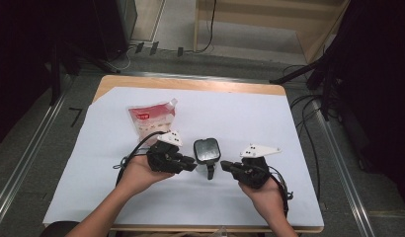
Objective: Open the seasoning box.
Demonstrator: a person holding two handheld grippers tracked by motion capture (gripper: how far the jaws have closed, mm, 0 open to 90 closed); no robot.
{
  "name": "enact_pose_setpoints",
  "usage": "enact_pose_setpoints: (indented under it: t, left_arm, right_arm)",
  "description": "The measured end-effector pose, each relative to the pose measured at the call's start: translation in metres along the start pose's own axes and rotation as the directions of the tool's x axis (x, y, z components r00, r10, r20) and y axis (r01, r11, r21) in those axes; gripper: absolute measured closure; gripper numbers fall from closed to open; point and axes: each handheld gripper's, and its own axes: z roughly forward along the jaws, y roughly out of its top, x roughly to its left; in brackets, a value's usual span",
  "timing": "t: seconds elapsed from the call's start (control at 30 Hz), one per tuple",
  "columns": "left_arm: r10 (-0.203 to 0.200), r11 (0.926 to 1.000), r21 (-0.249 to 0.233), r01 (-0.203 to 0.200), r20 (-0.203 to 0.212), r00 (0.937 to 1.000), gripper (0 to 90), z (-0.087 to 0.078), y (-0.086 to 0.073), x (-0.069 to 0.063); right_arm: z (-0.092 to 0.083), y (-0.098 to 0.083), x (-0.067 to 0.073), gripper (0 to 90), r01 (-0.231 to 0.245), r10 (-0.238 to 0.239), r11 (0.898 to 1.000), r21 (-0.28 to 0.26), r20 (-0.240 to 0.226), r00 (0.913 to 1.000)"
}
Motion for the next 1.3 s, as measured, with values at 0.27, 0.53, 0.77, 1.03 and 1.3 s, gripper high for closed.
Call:
enact_pose_setpoints:
  t: [0.27, 0.53, 0.77, 1.03, 1.3]
  left_arm:
    - [-0.018, 0.9997, -0.014, 0.018, -0.019, 0.9997, 46.8, -0.002, -0.006, 0.012]
    - [-0.025, 0.9996, 0.007, 0.026, -0.021, 0.9995, 42.6, 0.001, -0.007, 0.015]
    - [-0.035, 0.9993, 0.008, 0.035, -0.023, 0.9991, 42.6, 0.001, -0.008, 0.017]
    - [-0.034, 0.9992, 0.019, 0.035, -0.026, 0.9991, 42.7, 0.0, -0.009, 0.018]
    - [-0.033, 0.9992, 0.019, 0.034, -0.034, 0.9989, 42.6, 0.0, -0.009, 0.017]
  right_arm:
    - [0.018, -0.004, 0.025, 90.0, 0.06, -0.058, 0.997, 0.044, -0.061, 0.9965]
    - [0.036, -0.008, 0.032, 90.0, 0.059, -0.052, 0.995, 0.079, -0.09, 0.9946]
    - [0.047, -0.007, 0.032, 90.0, 0.066, -0.06, 0.995, 0.076, -0.084, 0.9947]
    - [0.048, -0.008, 0.029, 90.0, 0.057, -0.049, 0.994, 0.098, -0.077, 0.9958]
    - [0.042, -0.008, 0.023, 90.0, 0.037, -0.031, 0.995, 0.096, -0.062, 0.9976]
